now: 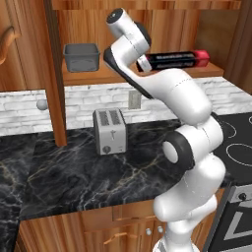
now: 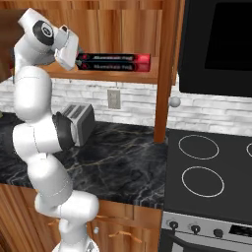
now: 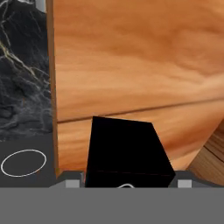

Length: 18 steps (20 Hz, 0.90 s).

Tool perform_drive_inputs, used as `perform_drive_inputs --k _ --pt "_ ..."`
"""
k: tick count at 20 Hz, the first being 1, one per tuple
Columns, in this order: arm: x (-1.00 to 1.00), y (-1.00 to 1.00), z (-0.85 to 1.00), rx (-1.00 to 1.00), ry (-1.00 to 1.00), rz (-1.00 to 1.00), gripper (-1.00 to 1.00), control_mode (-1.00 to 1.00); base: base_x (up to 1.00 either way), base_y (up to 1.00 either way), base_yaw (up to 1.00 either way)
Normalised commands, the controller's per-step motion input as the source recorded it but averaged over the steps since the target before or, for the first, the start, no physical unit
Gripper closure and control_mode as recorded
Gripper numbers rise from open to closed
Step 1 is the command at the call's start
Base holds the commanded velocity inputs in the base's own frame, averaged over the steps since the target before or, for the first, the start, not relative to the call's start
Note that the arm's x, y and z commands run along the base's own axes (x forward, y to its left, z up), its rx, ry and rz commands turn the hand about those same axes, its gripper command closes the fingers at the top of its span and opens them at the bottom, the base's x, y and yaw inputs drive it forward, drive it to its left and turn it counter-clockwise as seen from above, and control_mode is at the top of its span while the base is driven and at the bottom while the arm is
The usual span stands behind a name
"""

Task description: Retrieve the tupperware and aluminum foil from the cabinet and place them on the dining counter near the plate with cucumber and onion to prepare for storing leftovers.

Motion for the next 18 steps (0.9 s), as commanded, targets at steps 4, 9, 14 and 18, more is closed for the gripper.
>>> perform_drive_inputs --k 4,9,14,18 --pt "-1.00 0.41 0.00 -0.04 -0.08 0.01 1.00 -1.00 0.00 0.00 0.00" --pt "-0.98 0.21 0.00 -0.03 -0.11 0.02 1.00 -1.00 0.00 0.00 0.00" --pt "-1.00 0.13 0.00 -0.09 -0.14 0.23 1.00 -1.00 0.00 0.00 0.00" --pt "-1.00 -0.03 -0.17 -0.18 -0.10 0.34 1.00 -1.00 0.00 0.00 0.00"
